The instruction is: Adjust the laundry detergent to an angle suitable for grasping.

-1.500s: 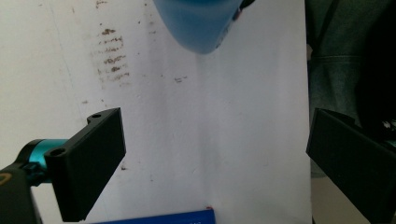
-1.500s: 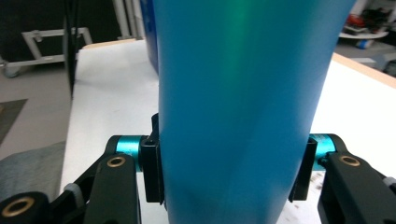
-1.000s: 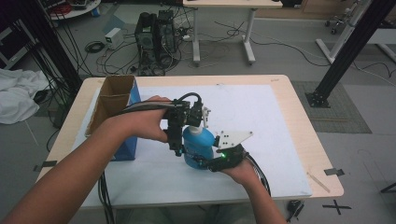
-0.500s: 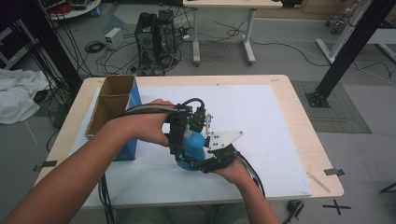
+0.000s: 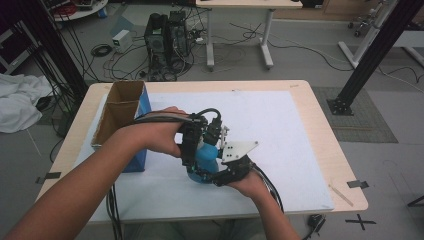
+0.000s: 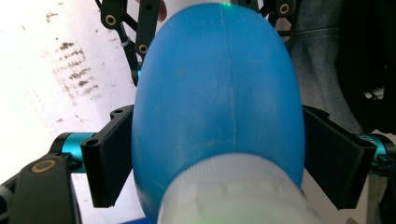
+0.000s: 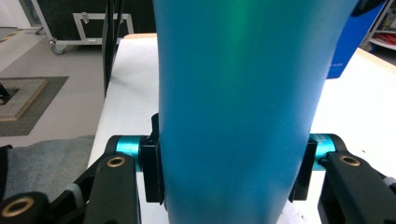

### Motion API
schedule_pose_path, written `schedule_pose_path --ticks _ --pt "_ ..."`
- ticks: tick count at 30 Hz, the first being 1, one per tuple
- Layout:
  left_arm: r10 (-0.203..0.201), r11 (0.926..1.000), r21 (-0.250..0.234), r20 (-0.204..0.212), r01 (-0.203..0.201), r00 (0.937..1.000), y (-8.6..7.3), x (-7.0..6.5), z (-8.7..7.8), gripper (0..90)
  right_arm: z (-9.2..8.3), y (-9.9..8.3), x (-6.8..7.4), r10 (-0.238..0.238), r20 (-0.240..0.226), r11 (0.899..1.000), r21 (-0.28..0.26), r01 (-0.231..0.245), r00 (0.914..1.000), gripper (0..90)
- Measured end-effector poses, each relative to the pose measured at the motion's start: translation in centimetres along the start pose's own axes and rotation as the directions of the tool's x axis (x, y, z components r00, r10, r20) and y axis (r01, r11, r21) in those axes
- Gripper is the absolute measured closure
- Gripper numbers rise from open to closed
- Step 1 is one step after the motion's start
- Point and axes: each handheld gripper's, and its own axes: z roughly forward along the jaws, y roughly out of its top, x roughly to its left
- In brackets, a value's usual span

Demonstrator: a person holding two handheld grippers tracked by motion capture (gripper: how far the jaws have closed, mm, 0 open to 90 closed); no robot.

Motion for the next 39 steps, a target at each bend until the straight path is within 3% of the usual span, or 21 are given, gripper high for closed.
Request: schedule_pose_path --ticks 22,34,39 --pt "0.022 0.9996 0.016 -0.035 -0.021 0.9992 0.41 -0.34 -0.24 28.5 0.13 -0.02 0.00 -0.012 0.005 1.000 -0.006 0.012 0.9999 44.6" --pt "0.018 0.9994 0.030 -0.015 -0.018 0.9997 0.56 -0.26 -0.01 32.3 0.18 -0.03 -0.06 -0.019 0.007 1.000 -0.008 0.019 0.9998 44.7" --pt "0.012 0.9991 0.041 -0.014 -0.012 0.9998 0.63 -0.27 0.09 35.0 0.21 0.04 0.14 0.004 0.000 1.000 -0.014 -0.004 1.0000 44.7"
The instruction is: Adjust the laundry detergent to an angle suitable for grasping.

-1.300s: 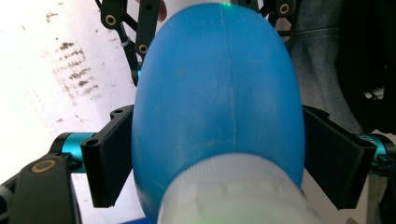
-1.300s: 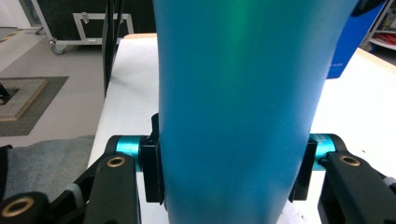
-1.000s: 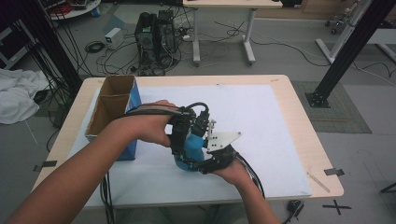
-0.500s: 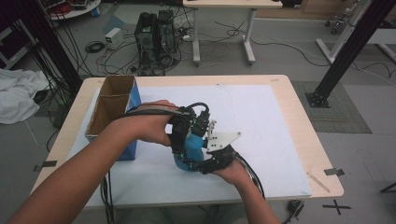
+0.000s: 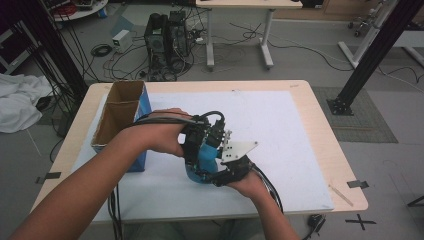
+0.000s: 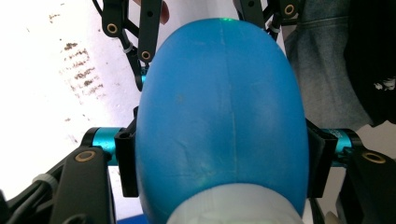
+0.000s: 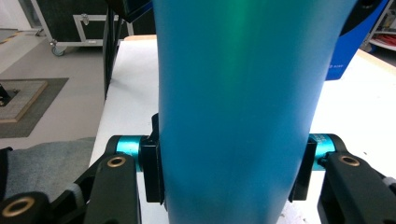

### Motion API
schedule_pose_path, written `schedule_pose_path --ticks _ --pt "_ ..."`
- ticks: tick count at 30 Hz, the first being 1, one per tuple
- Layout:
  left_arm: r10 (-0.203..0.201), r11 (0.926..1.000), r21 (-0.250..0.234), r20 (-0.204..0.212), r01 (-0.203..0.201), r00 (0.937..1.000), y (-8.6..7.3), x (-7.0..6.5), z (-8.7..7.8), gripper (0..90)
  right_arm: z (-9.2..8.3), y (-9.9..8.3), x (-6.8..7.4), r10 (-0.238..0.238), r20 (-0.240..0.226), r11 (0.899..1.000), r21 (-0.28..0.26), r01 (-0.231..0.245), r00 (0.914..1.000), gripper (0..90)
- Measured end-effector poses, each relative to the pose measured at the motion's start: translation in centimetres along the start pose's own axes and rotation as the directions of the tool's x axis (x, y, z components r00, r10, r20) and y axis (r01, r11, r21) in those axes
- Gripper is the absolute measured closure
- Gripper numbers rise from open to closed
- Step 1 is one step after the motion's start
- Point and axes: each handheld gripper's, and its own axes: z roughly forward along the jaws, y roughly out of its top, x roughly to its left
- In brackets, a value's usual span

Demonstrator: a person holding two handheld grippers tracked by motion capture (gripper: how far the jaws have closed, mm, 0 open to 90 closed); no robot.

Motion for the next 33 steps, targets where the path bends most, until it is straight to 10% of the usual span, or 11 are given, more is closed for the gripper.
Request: schedule_pose_path --ticks 19,33 --pt "-0.013 0.9993 0.035 -0.005 0.013 0.9999 0.1 -0.2 -0.4 39.4 0.1 0.2 0.1 -0.005 -0.013 1.000 -0.019 0.005 0.9999 43.9" --pt "-0.097 0.9947 0.038 0.023 0.096 0.9951 -1.8 0.8 -2.6 39.3 -2.3 0.7 -0.1 0.045 0.052 0.999 -0.032 -0.044 0.9976 22.3"
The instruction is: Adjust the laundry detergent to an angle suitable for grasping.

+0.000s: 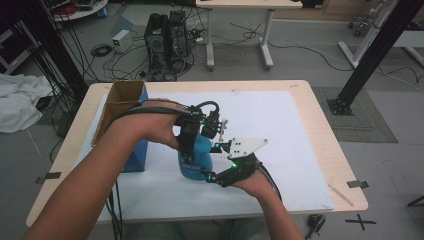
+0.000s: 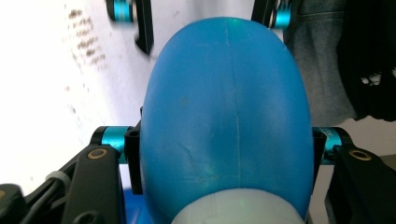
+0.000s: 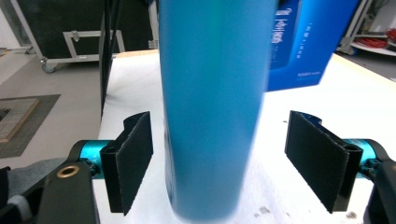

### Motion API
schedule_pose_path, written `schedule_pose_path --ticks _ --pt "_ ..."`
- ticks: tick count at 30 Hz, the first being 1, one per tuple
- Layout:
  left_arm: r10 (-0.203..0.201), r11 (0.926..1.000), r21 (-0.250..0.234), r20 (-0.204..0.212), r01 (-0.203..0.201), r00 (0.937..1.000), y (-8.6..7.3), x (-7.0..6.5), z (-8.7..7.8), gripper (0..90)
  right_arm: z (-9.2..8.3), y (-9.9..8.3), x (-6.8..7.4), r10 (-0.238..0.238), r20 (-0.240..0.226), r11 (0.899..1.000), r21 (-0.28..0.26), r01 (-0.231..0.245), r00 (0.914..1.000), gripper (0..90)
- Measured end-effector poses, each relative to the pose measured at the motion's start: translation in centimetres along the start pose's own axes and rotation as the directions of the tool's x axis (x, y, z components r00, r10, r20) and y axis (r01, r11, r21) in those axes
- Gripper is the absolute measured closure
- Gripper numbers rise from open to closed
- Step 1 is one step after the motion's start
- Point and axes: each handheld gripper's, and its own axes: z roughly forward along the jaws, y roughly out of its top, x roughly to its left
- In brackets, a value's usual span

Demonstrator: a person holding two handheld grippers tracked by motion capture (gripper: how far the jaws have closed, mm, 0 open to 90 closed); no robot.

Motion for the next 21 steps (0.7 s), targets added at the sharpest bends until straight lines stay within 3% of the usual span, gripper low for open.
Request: schedule_pose_path --ticks 2,4,8,10,13,14,15,16,17,18,19,20,21 --pt "-0.028 0.9996 -0.001 -0.003 0.028 0.9996 -0.6 0.1 -0.7 39.3 -0.8 0.2 -0.2 -0.016 0.019 1.000 0.011 0.016 0.9997 21.4" --pt "-0.050 0.9987 -0.008 -0.005 0.050 0.9987 -1.3 0.3 -1.4 39.3 -1.2 0.3 -0.2 0.008 0.024 1.000 0.025 -0.009 0.9997 20.8" --pt "-0.098 0.9951 -0.010 -0.015 0.098 0.9951 -2.8 0.7 -3.3 39.3 -2.3 0.8 -0.7 -0.029 0.071 0.999 0.019 0.027 0.9970 20.5" --pt "-0.117 0.9931 -0.008 -0.014 0.117 0.9930 -3.7 0.9 -4.2 39.3 -2.6 0.9 -0.7 -0.022 0.074 0.999 0.029 0.019 0.9971 20.5" --pt "-0.166 0.9860 -0.011 -0.027 0.166 0.9857 -4.9 0.8 -5.3 39.2 -3.2 1.3 -0.8 -0.016 0.094 0.999 0.029 0.014 0.9955 20.5" --pt "-0.184 0.9829 -0.012 -0.031 0.184 0.9824 -5.3 1.0 -5.8 39.3 -3.3 1.4 -0.9 -0.021 0.097 0.999 0.031 0.018 0.9951 20.5" --pt "-0.226 0.9741 -0.018 -0.036 0.226 0.9735 -6.1 1.3 -6.6 39.2 -3.5 1.5 -0.9 -0.022 0.095 0.999 0.032 0.019 0.9953 20.5" --pt "-0.226 0.9741 -0.018 -0.036 0.226 0.9735 -6.1 1.3 -6.6 39.2 -3.6 1.6 -0.9 -0.003 0.100 1.000 0.032 0.000 0.9950 20.5" --pt "-0.250 0.9681 -0.018 -0.037 0.250 0.9674 -6.6 1.5 -7.0 39.2 -3.6 1.7 -1.0 -0.014 0.103 0.999 0.030 0.011 0.9946 20.5" --pt "-0.281 0.9597 -0.023 -0.033 0.280 0.9592 -7.0 1.7 -7.4 39.2 -3.6 1.7 -1.0 -0.014 0.103 0.999 0.030 0.011 0.9946 20.5" --pt "-0.332 0.9430 -0.039 -0.031 0.331 0.9429 -8.0 2.0 -8.0 39.2 -3.7 1.9 -1.1 -0.012 0.101 0.999 0.037 0.008 0.9948 20.5" --pt "-0.360 0.9322 -0.051 -0.026 0.358 0.9326 -8.5 2.1 -8.3 39.2 -3.7 2.0 -1.1 -0.014 0.105 0.999 0.031 0.011 0.9944 20.5" --pt "-0.360 0.9322 -0.051 -0.026 0.358 0.9326 -8.5 2.1 -8.3 39.2 -3.7 2.0 -1.1 -0.014 0.105 0.999 0.031 0.011 0.9944 20.5"
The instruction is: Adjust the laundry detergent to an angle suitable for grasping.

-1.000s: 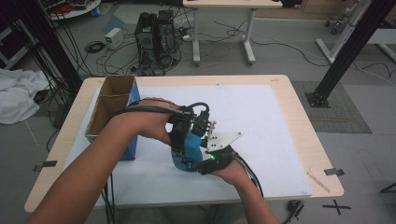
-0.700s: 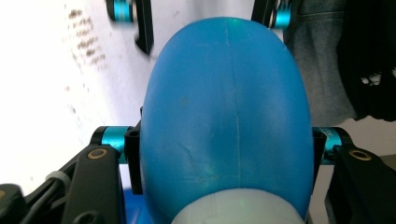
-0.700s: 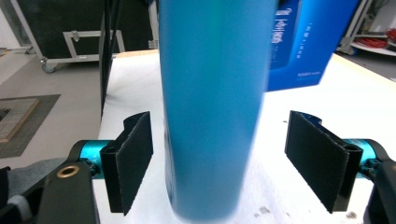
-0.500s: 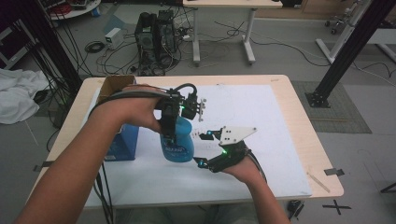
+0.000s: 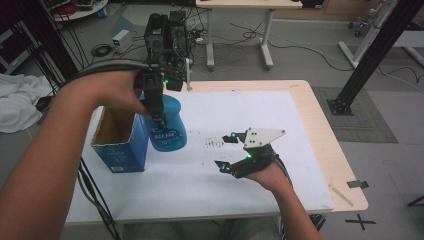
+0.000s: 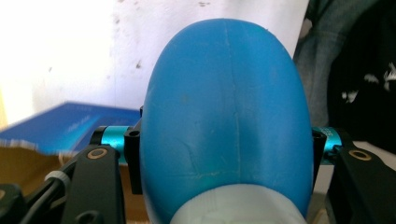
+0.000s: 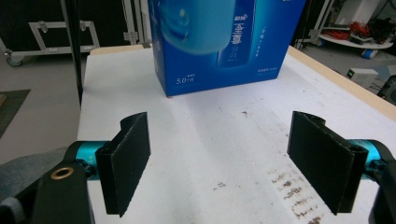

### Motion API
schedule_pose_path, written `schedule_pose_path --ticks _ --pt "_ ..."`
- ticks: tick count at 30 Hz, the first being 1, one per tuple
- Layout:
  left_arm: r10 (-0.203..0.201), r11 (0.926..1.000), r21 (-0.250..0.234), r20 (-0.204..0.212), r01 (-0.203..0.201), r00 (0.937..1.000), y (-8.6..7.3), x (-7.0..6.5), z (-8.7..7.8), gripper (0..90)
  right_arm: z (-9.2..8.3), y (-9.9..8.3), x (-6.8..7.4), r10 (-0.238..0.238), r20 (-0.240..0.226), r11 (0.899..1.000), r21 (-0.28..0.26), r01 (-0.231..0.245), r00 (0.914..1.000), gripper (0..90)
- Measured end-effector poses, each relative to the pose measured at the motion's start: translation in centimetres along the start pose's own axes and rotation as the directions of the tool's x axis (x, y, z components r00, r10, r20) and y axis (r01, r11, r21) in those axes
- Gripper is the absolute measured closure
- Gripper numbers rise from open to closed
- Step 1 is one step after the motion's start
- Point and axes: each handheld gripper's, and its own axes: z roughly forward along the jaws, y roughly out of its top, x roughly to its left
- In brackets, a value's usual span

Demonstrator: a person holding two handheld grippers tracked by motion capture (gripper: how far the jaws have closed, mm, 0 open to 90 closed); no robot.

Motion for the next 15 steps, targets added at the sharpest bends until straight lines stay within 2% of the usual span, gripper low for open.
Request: schedule_pose_path --ticks 1,2,3,4,5,6,7,9,10,11,12,13,14,15 --pt "-0.029 0.9996 -0.005 0.003 0.029 0.9996 -0.4 0.3 -0.3 39.2 -0.1 0.2 0.0 0.006 -0.004 1.000 0.006 -0.006 1.0000 20.5" --pt "-0.095 0.9951 -0.027 0.005 0.095 0.9955 -1.3 1.1 -0.7 39.2 0.0 0.2 0.0 0.003 -0.005 1.000 0.006 -0.003 1.0000 20.5" --pt "-0.123 0.9918 -0.034 0.009 0.124 0.9923 -1.7 1.4 -1.0 39.2 0.0 0.2 -0.1 -0.006 0.001 1.000 -0.003 0.006 1.0000 20.5" --pt "-0.123 0.9918 -0.034 0.009 0.124 0.9923 -1.7 1.4 -1.0 39.2 0.0 0.2 -0.1 -0.006 0.001 1.000 -0.003 0.006 1.0000 20.5" --pt "-0.152 0.9876 -0.038 0.010 0.152 0.9883 -2.1 1.7 -1.1 39.2 0.0 0.2 -0.1 -0.004 0.005 1.000 -0.002 0.004 1.0000 20.5" --pt "-0.213 0.9764 -0.033 0.019 0.213 0.9769 -2.8 2.2 -1.5 39.2 0.0 0.2 -0.2 -0.006 -0.001 1.000 0.005 0.006 1.0000 20.5" --pt "-0.213 0.9764 -0.033 0.019 0.213 0.9769 -2.8 2.2 -1.5 39.2 0.0 0.2 -0.2 -0.006 -0.001 1.000 0.005 0.006 1.0000 20.5" --pt "-0.259 0.9653 -0.030 0.008 0.259 0.9658 -3.4 2.7 -1.7 39.1 0.0 0.2 -0.3 0.000 -0.001 1.000 0.012 0.000 1.0000 20.5" --pt "-0.307 0.9512 -0.029 -0.003 0.307 0.9516 -4.0 3.1 -1.9 39.1 0.0 0.2 -0.3 0.000 0.000 1.000 0.012 0.000 1.0000 20.5" --pt "-0.307 0.9512 -0.029 -0.003 0.307 0.9516 -4.0 3.1 -1.9 39.1 0.0 0.2 -0.3 0.000 0.000 1.000 0.012 0.000 1.0000 20.5" --pt "-0.330 0.9438 -0.028 -0.006 0.329 0.9441 -4.3 3.3 -2.0 39.1 0.0 0.2 -0.4 0.001 0.002 1.000 0.011 -0.001 1.0000 20.5" --pt "-0.364 0.9308 -0.036 -0.002 0.364 0.9314 -4.6 3.3 -2.0 39.1 0.0 0.2 -0.4 0.001 0.002 1.000 0.011 -0.001 1.0000 20.5" --pt "-0.368 0.9298 -0.025 -0.005 0.367 0.9300 -4.9 3.6 -2.2 39.1 0.0 0.3 -0.5 0.001 -0.002 1.000 0.014 -0.001 1.0000 20.5" --pt "-0.394 0.9191 -0.024 -0.010 0.393 0.9192 -5.4 3.9 -2.5 39.1 -0.1 0.3 -0.6 0.002 -0.004 1.000 0.027 -0.002 1.0000 20.5"
